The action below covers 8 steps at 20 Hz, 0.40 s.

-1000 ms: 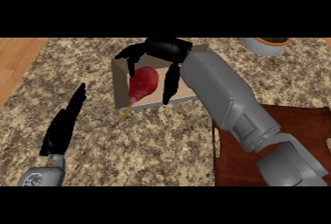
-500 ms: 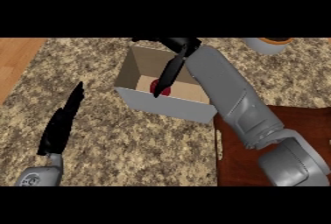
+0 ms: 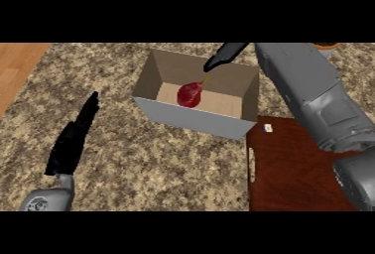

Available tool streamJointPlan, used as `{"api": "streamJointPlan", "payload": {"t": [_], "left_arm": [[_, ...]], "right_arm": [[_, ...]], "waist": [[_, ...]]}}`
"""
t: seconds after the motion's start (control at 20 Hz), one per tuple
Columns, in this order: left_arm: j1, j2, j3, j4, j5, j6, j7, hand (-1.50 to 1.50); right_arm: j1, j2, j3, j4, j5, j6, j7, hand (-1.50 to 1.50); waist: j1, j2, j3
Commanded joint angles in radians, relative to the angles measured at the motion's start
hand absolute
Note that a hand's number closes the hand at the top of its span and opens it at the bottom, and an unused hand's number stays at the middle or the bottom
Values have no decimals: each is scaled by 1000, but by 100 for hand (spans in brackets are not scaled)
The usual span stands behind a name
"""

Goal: Pick the pear from the tray and place it in the cardboard box

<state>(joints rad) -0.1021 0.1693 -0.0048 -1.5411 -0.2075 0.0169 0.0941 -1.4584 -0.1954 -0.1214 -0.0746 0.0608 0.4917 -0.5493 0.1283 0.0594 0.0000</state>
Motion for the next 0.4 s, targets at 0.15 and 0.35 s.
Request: {"api": "streamJointPlan", "payload": {"t": [0.15, 0.35], "left_arm": [[-9, -4, -14, -3, -2, -9, -9, 0], [-26, -4, -19, -9, -3, -12, -16, 0]], "right_arm": [[-6, -144, -55, 12, -48, 56, 21, -150], [5, -196, -37, 3, -29, 122, 19, -150]], "waist": [[30, 22, 1], [48, 35, 2]]}}
